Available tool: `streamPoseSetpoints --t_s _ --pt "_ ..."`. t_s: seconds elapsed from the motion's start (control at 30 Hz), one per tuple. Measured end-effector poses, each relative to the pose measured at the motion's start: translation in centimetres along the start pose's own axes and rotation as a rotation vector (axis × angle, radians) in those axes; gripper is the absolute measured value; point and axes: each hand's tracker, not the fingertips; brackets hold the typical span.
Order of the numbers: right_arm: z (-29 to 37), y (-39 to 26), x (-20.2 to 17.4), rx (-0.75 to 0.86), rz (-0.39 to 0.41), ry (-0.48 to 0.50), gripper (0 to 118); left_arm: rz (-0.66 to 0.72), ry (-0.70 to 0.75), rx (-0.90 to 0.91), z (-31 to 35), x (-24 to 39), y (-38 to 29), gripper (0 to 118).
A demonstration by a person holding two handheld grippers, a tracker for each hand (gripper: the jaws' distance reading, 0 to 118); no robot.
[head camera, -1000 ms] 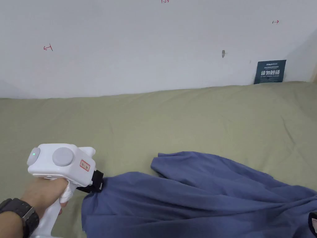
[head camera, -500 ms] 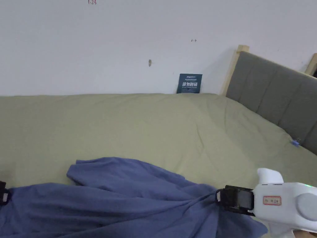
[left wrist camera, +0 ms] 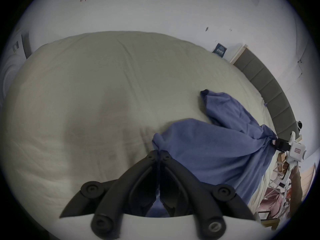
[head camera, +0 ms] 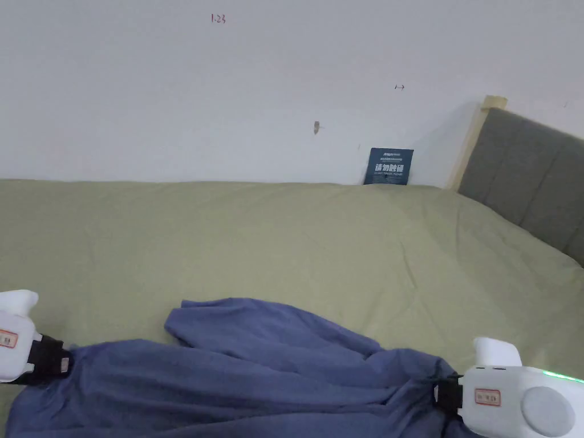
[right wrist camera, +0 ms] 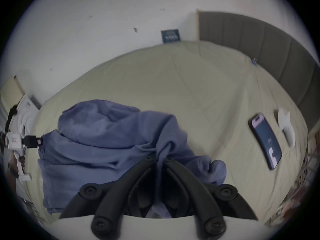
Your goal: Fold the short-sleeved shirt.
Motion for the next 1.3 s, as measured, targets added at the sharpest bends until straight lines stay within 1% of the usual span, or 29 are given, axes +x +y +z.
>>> streamPoseSetpoints --t_s 0.1,0.17,0.23,0.27,0.3,0.37,0.4,0.43,0.47,0.5,0.6,0.73,0.8,0.93,1.0,1.03,1.07,1.1,1.13,1.23,1.3 --pt "1.1 1.7 -1.7 0.037 0.076 0.020 6 0.017 -0.066 0.093 1.9 1.2 0.0 0" --pt "2.5 3.3 -3.1 0.111 0.133 0.037 6 -0.006 -0.069 0.159 3.6 2.2 0.6 0" --pt "3.8 4.9 -4.3 0.174 0.154 0.063 6 -0.006 -0.097 0.177 5.4 2.9 1.6 0" --pt "4.4 5.9 -5.0 0.203 0.162 0.079 6 -0.026 -0.072 0.250 6.8 3.3 2.2 0" --pt "5.1 6.8 -5.6 0.216 0.174 0.099 6 -0.034 -0.093 0.253 7.8 3.5 2.9 0" --pt "6.2 8.7 -7.2 0.262 0.214 0.110 6 -0.010 -0.077 0.304 10.4 3.7 4.4 0" --pt "6.6 9.6 -7.9 0.279 0.241 0.113 6 -0.021 -0.099 0.302 11.6 3.7 5.1 0" --pt "7.5 10.6 -8.7 0.303 0.247 0.117 6 -0.038 -0.088 0.354 13.1 3.8 5.8 0" --pt "8.0 11.5 -9.3 0.325 0.245 0.127 6 -0.043 -0.068 0.378 14.3 3.9 6.4 0" --pt "8.4 12.3 -9.8 0.343 0.246 0.137 6 -0.049 -0.079 0.372 15.5 3.9 7.0 0" --pt "10.1 15.2 -11.6 0.424 0.245 0.177 6 -0.065 -0.071 0.449 19.2 3.9 8.8 0" --pt "11.0 19.1 -13.8 0.453 0.236 0.212 6 -0.072 -0.021 0.509 23.1 3.4 11.1 0" --pt "11.1 20.6 -14.9 0.468 0.230 0.219 6 -0.082 0.025 0.539 24.5 2.5 12.1 0" --pt "10.7 24.0 -16.6 0.496 0.258 0.207 6 -0.039 0.067 0.602 27.0 0.3 14.0 0" --pt "10.4 25.5 -16.9 0.505 0.268 0.196 6 -0.027 0.088 0.614 27.9 -0.6 14.6 0" --pt "10.4 26.3 -17.1 0.510 0.276 0.194 6 -0.021 0.138 0.644 28.4 -1.0 14.8 0" --pt "10.4 26.9 -17.3 0.518 0.276 0.185 6 -0.030 0.147 0.644 28.6 -1.3 15.0 0" --pt "10.3 27.5 -17.1 0.534 0.265 0.184 6 -0.032 0.141 0.640 28.8 -1.8 15.3 0" --pt "10.3 28.2 -17.1 0.547 0.256 0.193 6 -0.027 0.172 0.647 29.0 -2.0 15.6 0" --pt "10.0 29.8 -17.1 0.578 0.239 0.215 6 -0.015 0.183 0.666 29.4 -2.9 16.3 0" --pt "9.6 30.7 -17.4 0.594 0.248 0.216 6 0.021 0.152 0.710 29.4 -3.5 16.8 0"
